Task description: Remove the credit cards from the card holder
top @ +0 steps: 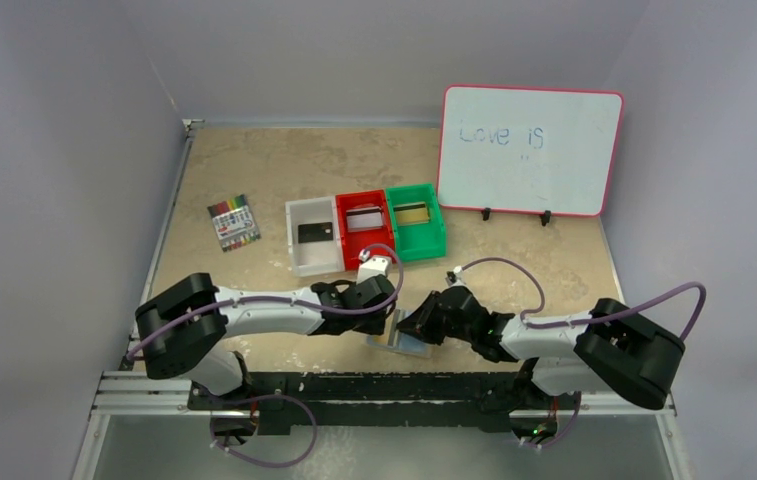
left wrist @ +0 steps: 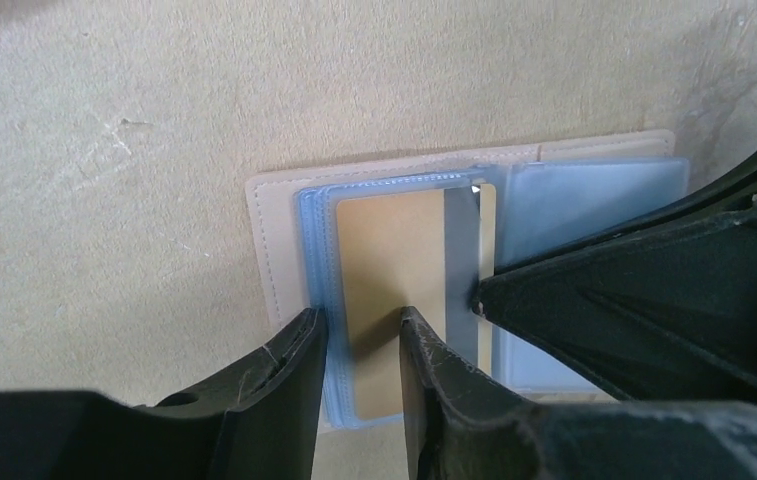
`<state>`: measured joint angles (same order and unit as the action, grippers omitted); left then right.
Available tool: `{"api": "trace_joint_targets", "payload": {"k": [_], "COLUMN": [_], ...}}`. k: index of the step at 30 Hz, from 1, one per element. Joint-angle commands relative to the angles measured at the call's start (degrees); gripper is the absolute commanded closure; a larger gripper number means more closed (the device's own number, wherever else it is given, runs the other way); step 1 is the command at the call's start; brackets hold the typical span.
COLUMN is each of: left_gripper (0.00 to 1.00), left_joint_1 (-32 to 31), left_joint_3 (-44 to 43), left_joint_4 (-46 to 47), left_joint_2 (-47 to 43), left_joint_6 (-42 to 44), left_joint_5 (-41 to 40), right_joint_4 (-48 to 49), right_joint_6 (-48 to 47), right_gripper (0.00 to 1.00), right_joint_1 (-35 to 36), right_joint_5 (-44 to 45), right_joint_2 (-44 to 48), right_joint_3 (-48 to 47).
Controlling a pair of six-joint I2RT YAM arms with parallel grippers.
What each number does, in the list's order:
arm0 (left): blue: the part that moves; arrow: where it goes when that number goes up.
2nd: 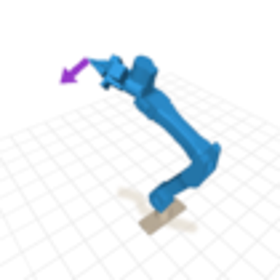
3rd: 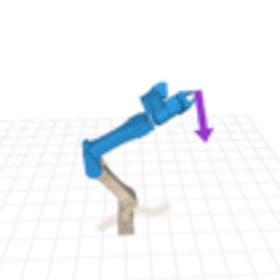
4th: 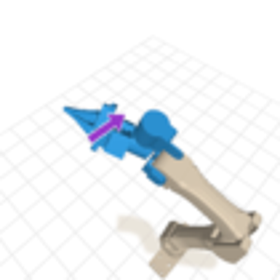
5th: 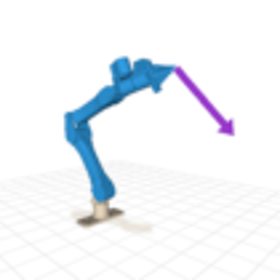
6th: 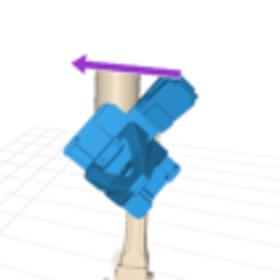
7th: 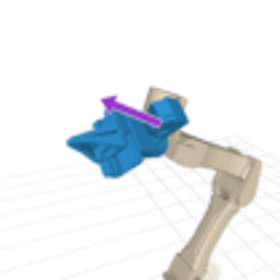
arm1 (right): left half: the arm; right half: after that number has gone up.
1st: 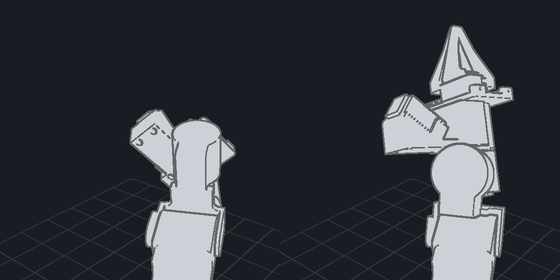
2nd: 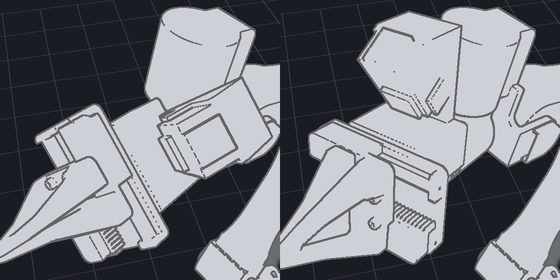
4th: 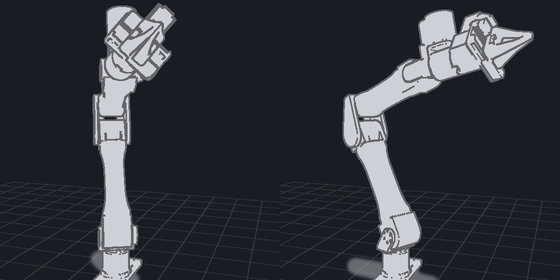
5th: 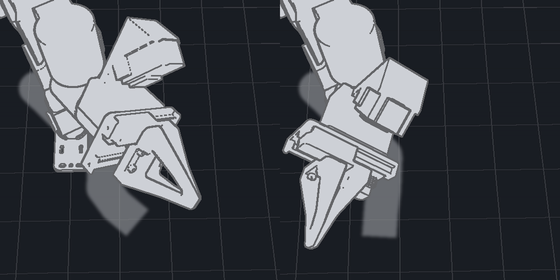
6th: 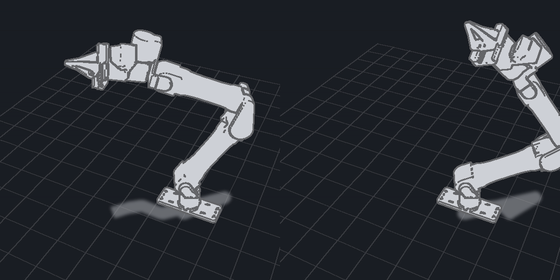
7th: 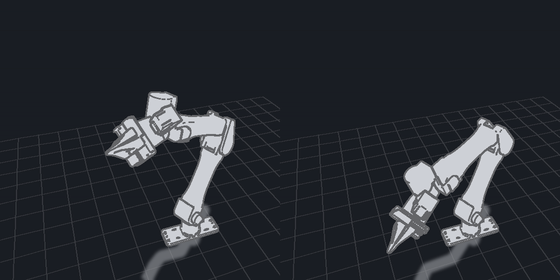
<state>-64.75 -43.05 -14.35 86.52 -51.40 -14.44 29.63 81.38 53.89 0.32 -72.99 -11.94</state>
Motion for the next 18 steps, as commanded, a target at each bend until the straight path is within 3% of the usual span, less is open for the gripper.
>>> {"api": "trace_joint_targets", "payload": {"k": [1, 12, 18], "left_gripper": [0.71, 0.87, 0.91], "left_joint_1": [-1.29, -2.70, -2.92], "left_joint_3": [-2.27, -2.99, -3.03], "left_joint_4": [-3.33, -6.14, -6.18], "left_joint_2": [3.31, 6.04, 6.29], "left_joint_6": [0.28, -0.20, -0.17], "left_joint_5": [-2.63, -6.40, -6.41], "right_joint_4": [2.28, 4.51, 7.99], "right_joint_6": [0.27, 0.60, 1.16], "right_gripper": [0.82, 0.80, 0.87], "right_joint_1": [-0.46, -1.02, -1.30], "right_joint_5": [-0.89, -1.81, -2.61], "right_joint_2": [-0.05, -0.90, -3.07], "right_joint_3": [-0.72, -0.46, -0.08]}}
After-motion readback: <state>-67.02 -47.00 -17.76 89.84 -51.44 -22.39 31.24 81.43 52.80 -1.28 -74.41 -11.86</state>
